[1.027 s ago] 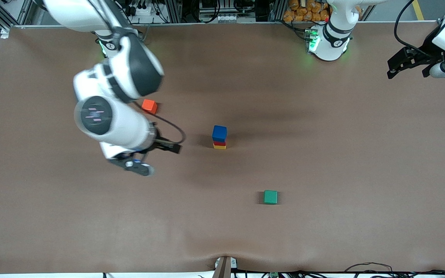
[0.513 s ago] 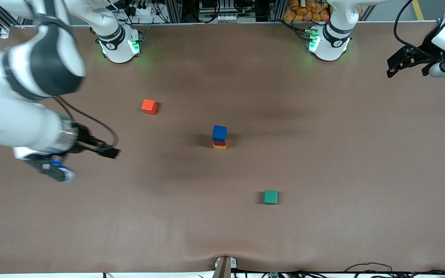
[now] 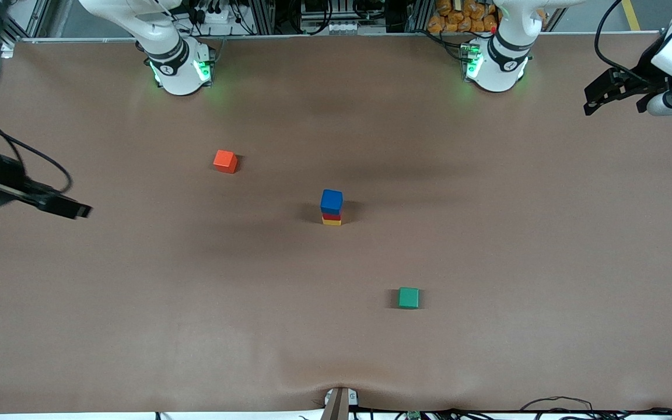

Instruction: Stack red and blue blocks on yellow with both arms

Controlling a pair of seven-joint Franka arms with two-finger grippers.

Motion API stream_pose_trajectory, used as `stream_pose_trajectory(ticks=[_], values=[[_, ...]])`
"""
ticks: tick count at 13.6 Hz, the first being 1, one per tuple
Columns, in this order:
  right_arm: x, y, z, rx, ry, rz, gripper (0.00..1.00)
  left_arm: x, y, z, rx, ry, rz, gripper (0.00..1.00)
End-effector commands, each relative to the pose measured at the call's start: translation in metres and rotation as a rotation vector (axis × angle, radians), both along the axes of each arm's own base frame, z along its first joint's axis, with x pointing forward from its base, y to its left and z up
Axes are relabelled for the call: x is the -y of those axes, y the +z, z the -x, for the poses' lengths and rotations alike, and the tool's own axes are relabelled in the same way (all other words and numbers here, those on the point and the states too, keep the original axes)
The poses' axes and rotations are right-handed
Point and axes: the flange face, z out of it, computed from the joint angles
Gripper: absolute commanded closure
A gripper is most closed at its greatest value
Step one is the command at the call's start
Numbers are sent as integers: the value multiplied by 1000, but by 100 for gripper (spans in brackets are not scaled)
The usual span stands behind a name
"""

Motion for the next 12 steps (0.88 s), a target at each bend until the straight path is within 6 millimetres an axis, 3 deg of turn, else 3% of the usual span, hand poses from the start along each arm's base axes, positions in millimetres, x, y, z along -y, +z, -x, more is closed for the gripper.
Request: stream_pose_trajectory(ticks=[1,5,10,12], values=[[22,20,19,1,30,30,0,1,7,4,1,7,-3,0],[32,32,55,19,23,84,0,1,7,4,1,9,-4,0],[43,6,101,59,25,63,0,1,7,4,0,8,-4,0],[46,-6,107,71,24,67,0,2,6,4,-2,6,-4,0]])
